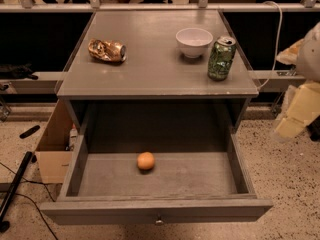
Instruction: Pick orange from top drawer and place on counter
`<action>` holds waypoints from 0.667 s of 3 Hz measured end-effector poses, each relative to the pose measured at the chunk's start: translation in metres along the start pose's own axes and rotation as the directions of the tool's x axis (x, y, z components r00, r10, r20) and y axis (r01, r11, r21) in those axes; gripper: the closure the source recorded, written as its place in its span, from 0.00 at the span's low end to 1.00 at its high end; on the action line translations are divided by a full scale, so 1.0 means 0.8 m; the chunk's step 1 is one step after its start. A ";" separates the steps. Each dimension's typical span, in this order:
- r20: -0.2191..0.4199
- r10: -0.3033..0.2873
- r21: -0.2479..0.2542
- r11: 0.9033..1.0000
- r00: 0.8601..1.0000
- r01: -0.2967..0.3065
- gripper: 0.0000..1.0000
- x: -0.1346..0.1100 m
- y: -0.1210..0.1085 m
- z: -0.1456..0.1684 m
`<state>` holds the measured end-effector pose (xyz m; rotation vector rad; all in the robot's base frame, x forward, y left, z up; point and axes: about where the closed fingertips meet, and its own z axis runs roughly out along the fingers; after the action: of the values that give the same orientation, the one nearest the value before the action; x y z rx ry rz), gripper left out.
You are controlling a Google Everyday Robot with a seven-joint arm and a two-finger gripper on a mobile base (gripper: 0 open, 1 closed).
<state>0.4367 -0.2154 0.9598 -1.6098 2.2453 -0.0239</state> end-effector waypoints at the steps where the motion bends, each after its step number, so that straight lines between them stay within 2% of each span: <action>1: 0.138 0.148 -0.040 0.989 0.979 -0.143 0.00 0.009 0.020 0.048; 2: 0.272 0.270 -0.098 0.963 0.924 -0.253 0.00 0.002 0.033 0.089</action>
Offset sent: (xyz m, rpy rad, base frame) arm 0.0058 0.0364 -0.1085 0.5900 0.0189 -0.2541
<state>0.4347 -0.1933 0.8873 -1.2361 2.2284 0.3289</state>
